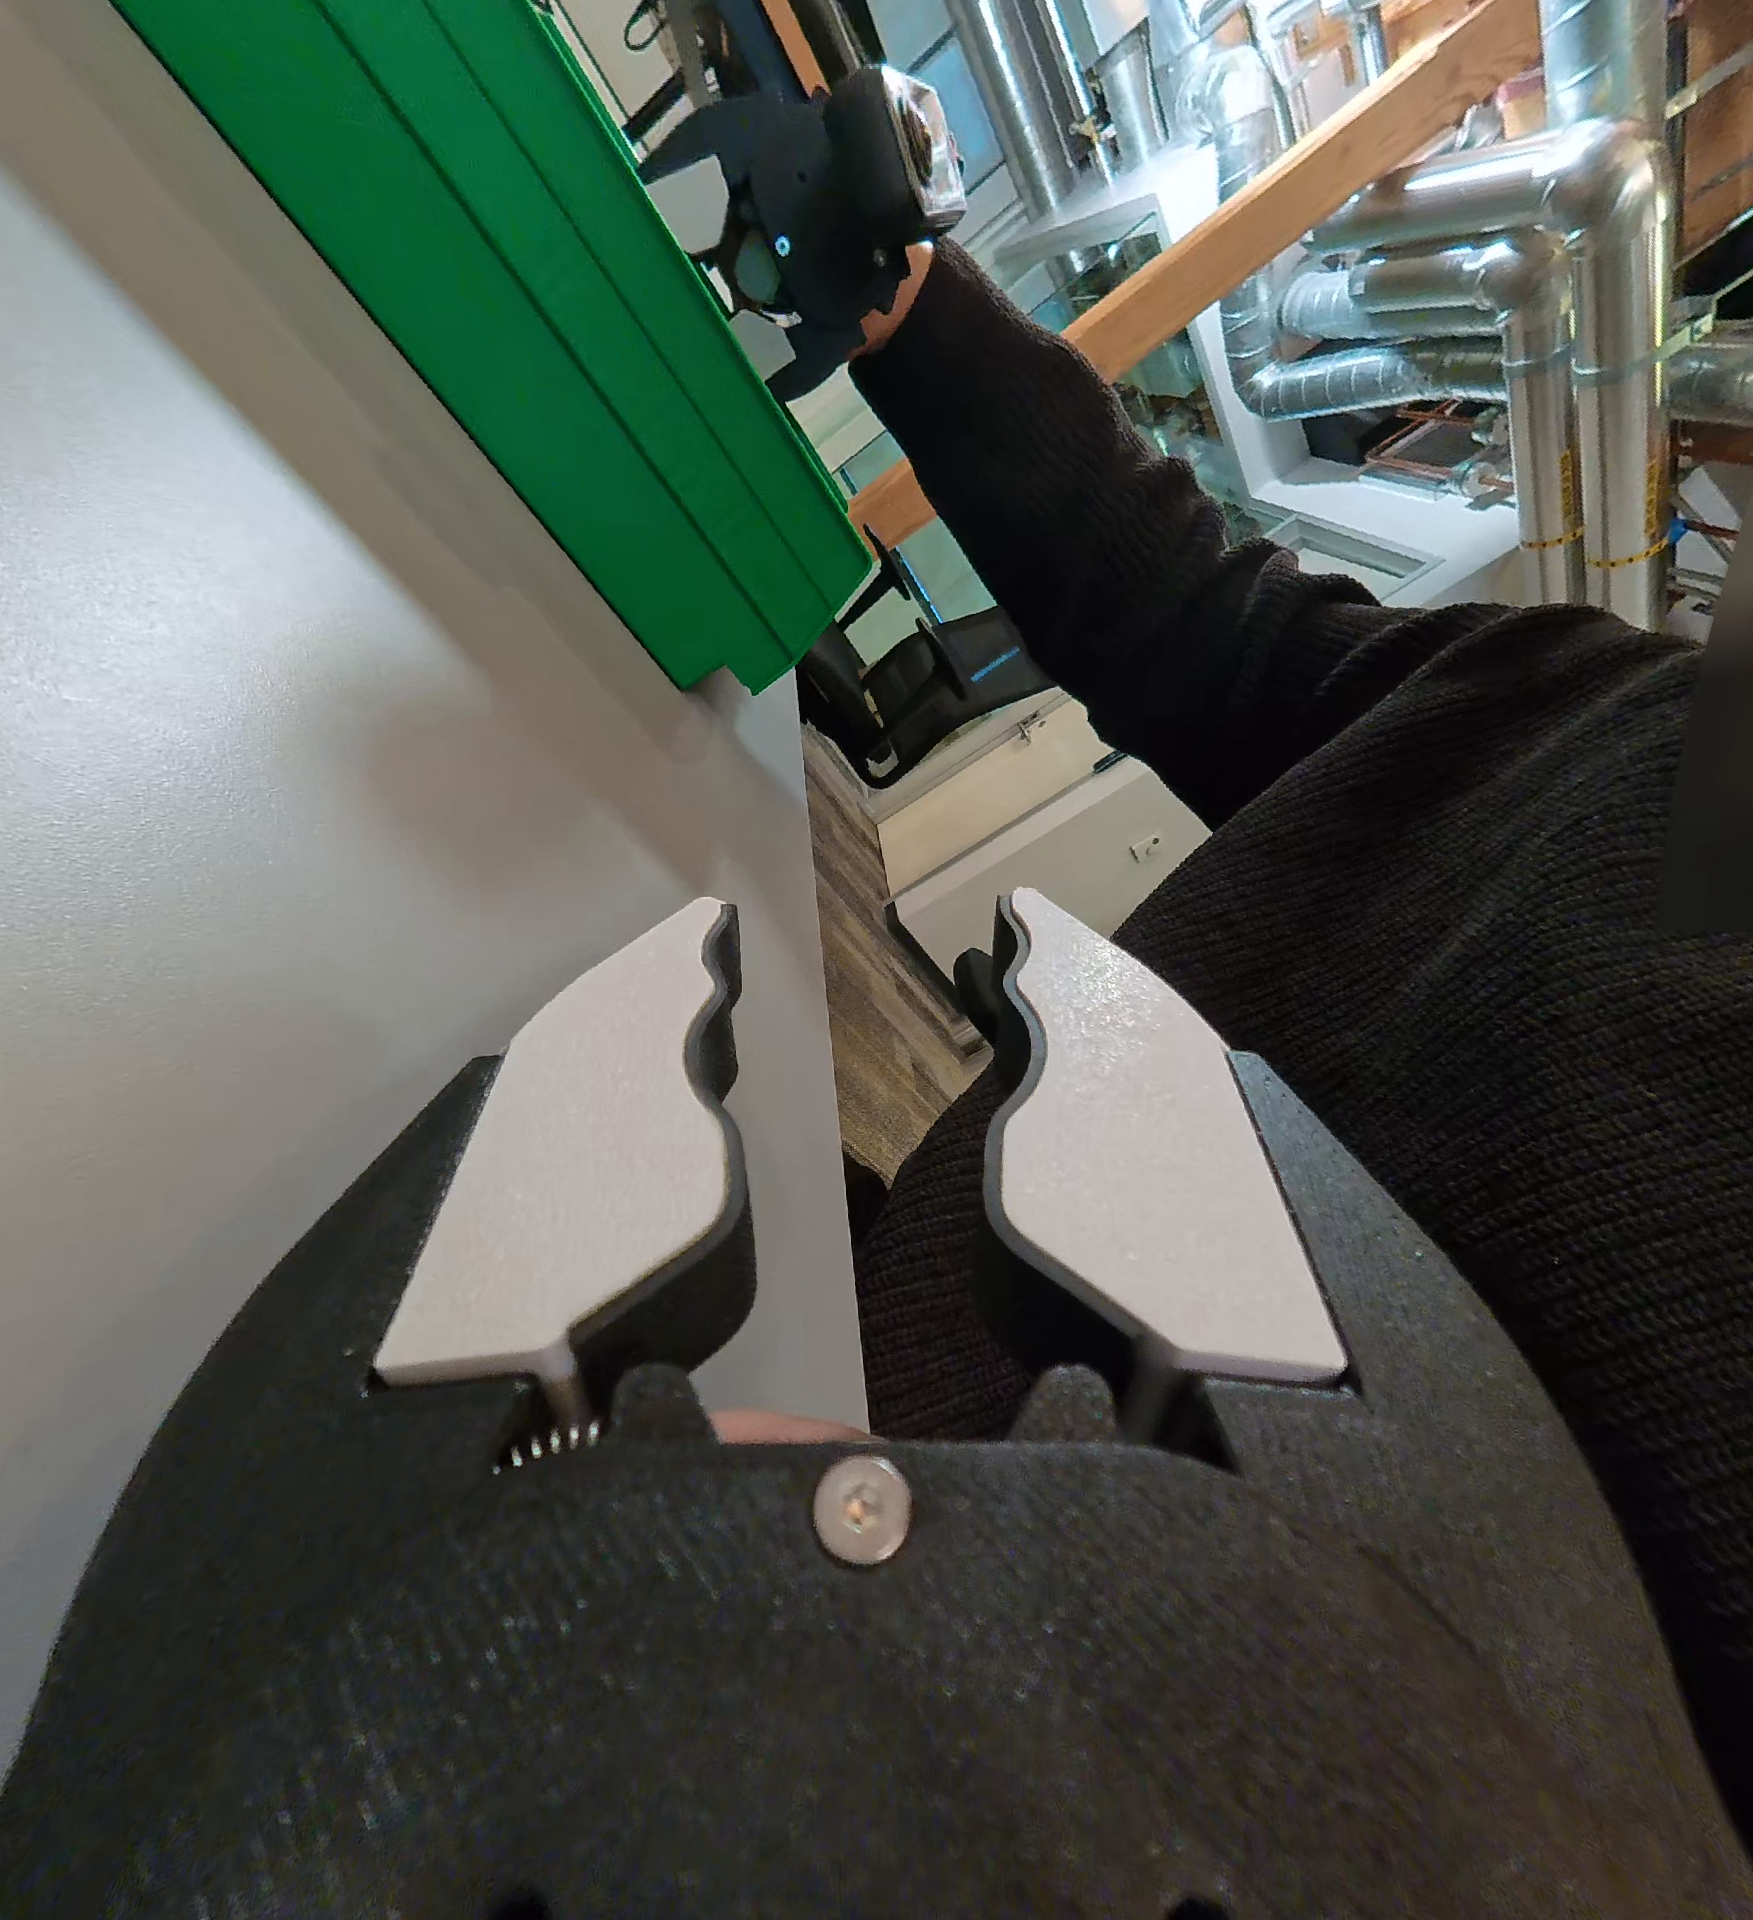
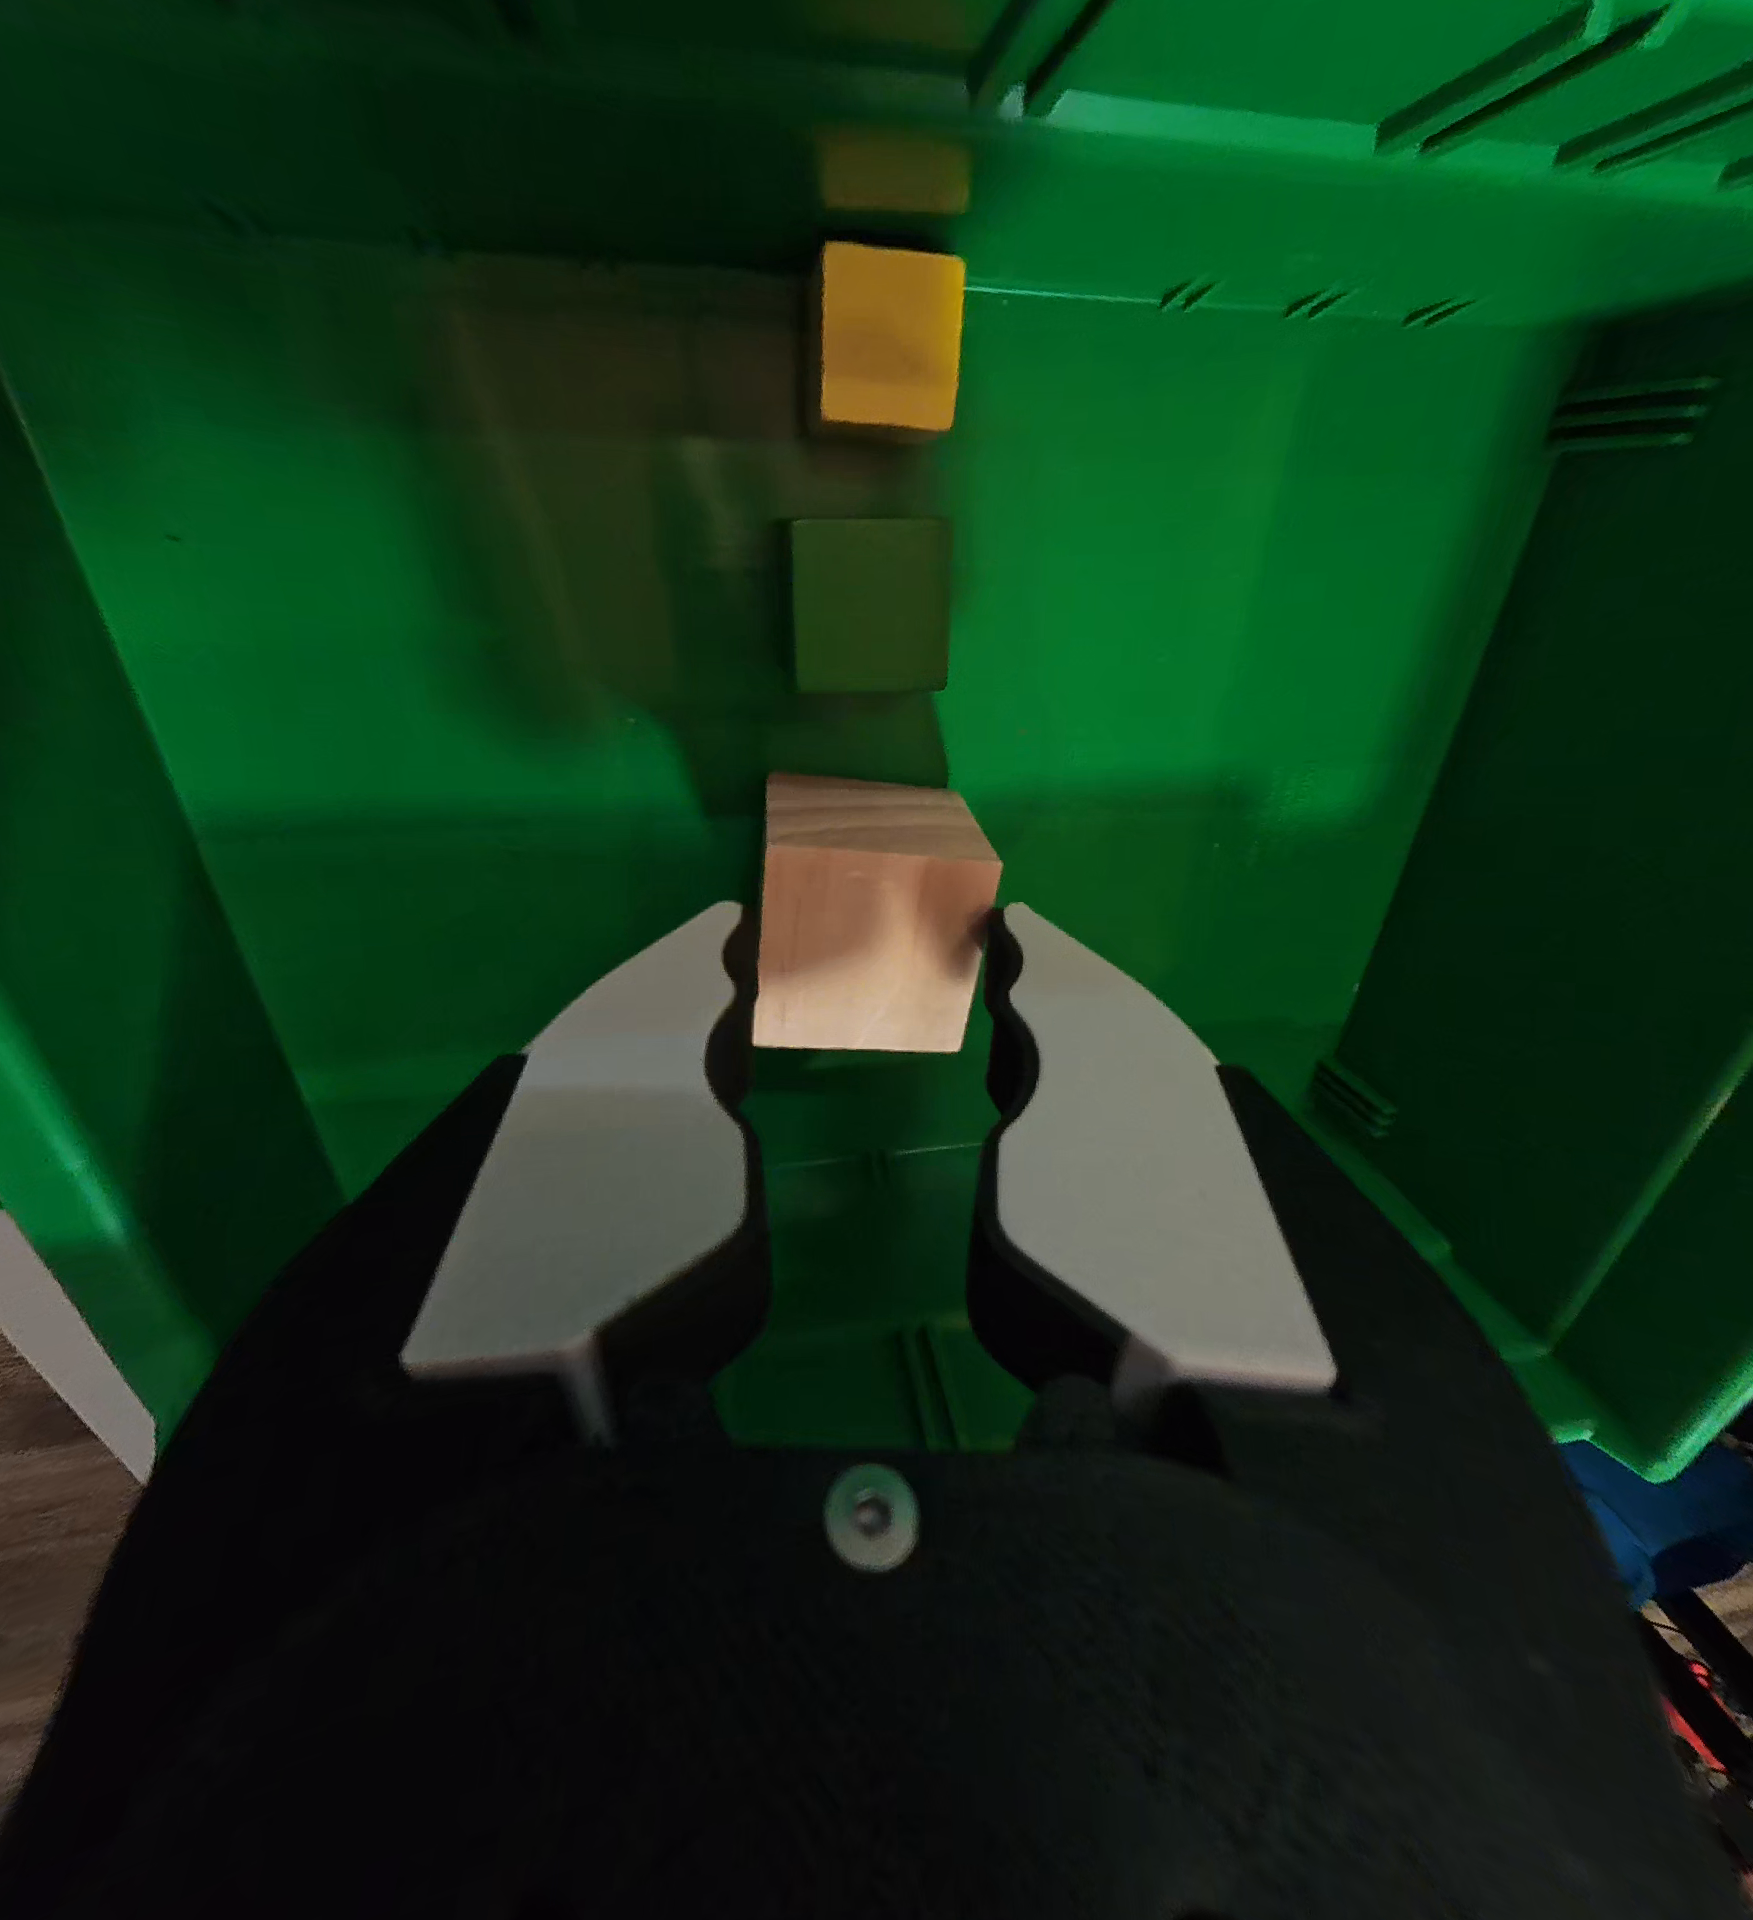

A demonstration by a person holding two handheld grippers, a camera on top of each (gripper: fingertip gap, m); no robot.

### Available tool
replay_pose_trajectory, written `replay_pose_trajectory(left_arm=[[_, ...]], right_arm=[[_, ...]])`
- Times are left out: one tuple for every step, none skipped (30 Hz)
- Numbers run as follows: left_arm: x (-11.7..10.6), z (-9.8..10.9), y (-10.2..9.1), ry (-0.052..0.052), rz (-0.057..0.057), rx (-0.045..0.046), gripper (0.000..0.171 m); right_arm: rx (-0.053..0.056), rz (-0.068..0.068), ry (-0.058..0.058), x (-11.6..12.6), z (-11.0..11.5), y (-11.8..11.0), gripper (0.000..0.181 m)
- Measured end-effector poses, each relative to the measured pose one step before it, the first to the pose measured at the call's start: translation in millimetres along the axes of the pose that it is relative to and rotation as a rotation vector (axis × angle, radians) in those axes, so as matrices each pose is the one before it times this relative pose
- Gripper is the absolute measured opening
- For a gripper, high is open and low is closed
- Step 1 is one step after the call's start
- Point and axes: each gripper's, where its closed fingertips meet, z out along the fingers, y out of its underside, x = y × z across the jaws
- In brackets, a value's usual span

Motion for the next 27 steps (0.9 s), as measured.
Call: replay_pose_trajectory(left_arm=[[-0.15,0.01,-0.06,0.0001,-0.001,0.00043,0.047],[-0.01,0.0,-0.1,0.0004,-0.0014,0.0003,0.047],[-0.12,0.01,-0.08,0.0,-0.0017,0.00055,0.047],[-0.05,-0.13,-0.06,0.0006,-0.0016,0.0005,0.046],[0.03,-0.02,-0.16,0.0001,-0.0006,0.00081,0.046],[-0.08,-0.05,-0.07,0.0,-0.0005,0.00051,0.046],[-0.05,0.04,0.03,0.0002,-0.0006,-0.00025,0.046],[0.02,0.01,-0.01,-0.0001,-0.0004,0.0001,0.046],[0.01,-0.06,-0.04,0.0003,-0.0011,0.0003,0.046],[-0.05,0.0,-0.05,0.0007,-0.0015,0.00036,0.046],[-0.01,-0.1,-0.16,0.0003,-0.0013,0.00083,0.046],[-0.07,-0.03,-0.04,0.0004,-0.0011,0.00076,0.046],[0.04,-0.04,-0.13,0.0003,-0.0006,0.00059,0.046],[-0.11,-0.04,-0.08,-0.0002,-0.0004,0.00063,0.046],[0.04,0.01,-0.02,-0.0001,-0.0007,0.00012,0.046],[-0.14,-0.01,-0.08,-0.0003,-0.0008,0.00014,0.046],[-0.09,0.0,-0.09,-0.0002,-0.0013,0.00024,0.046],[-0.05,-0.05,-0.01,0.0003,-0.0014,0.00052,0.045],[-0.08,-0.14,-0.29,0.0002,-0.0011,0.0014,0.045],[-0.07,-0.09,-0.19,0.0001,-0.001,0.00106,0.045],[-0.04,0.02,0.01,0.0001,-0.0004,0.00035,0.045],[-0.02,-0.08,-0.06,0.0,-0.0001,0.00001,0.045],[0.08,0.05,0.11,0.0002,-0.0003,-0.00045,0.045],[-0.06,-0.03,-0.04,0.0004,-0.0006,-0.00015,0.045],[0.04,-0.12,-0.14,0.0008,-0.0011,0.00062,0.045],[-0.04,-0.04,-0.18,0.0008,-0.0018,0.00087,0.045],[-0.16,-0.18,-0.33,0.0,-0.0025,0.00114,0.045]], right_arm=[[-0.0037,-0.0045,-0.0007,-0.38,-0.08,0.65,0.043],[-0.0061,-0.0025,-0.0015,-0.36,-0.1,0.82,0.043],[-0.0048,-0.0035,-0.0002,0.03,-0.07,0.5,0.043],[-0.0027,-0.0079,0.0024,0.08,-0.12,0.01,0.043],[-0.0032,-0.0104,0.0054,0.47,0.02,-0.07,0.043],[-0.0031,-0.0108,0.0048,0.33,0.1,-0.02,0.043],[-0.0026,-0.0084,0.0055,0.48,0.08,-0.17,0.043],[-0.0022,-0.0051,0.0014,0.27,0.21,-0.2,0.043],[-0.0024,-0.0046,-0.0006,0.09,0.01,0.02,0.043],[-0.0019,-0.0053,0.003,0.38,-0.01,0.17,0.043],[-0.0013,-0.0029,0.0033,0.48,-0.02,0.02,0.043],[0.0,-0.0052,0.0006,-0.07,0.0,0.04,0.043],[-0.0002,-0.0089,0.0016,-0.02,0.01,-0.02,0.043],[0.0012,-0.0056,0.0009,-0.04,-0.03,-0.19,0.043],[-0.0002,-0.0012,-0.0004,-0.11,-0.04,0.01,0.043],[-0.0007,-0.0018,-0.0012,-0.04,0.05,-0.04,0.043],[-0.0008,-0.0025,-0.0019,-0.02,0.05,0.04,0.043],[-0.0015,-0.0007,-0.0031,0.13,-0.01,0.16,0.043],[-0.0013,-0.001,-0.0022,0.27,0.01,0.13,0.043],[-0.0005,-0.0003,0.0001,0.45,0.05,0.09,0.043],[-0.001,0.0009,0.0014,0.6,0.03,0.1,0.043],[-0.0039,0.0019,0.002,0.7,0.04,0.63,0.043],[-0.0044,0.0028,0.0029,0.83,-0.39,0.68,0.043],[-0.0019,0.0053,0.0038,0.94,-0.68,0.44,0.043],[0.0007,0.0065,0.0027,0.68,-1.01,-0.05,0.042],[0.0039,0.0064,-0.0018,-0.1,-1.13,-0.49,0.043],[0.0063,0.0085,-0.0068,-1.1,-1.01,-1.03,0.043]])
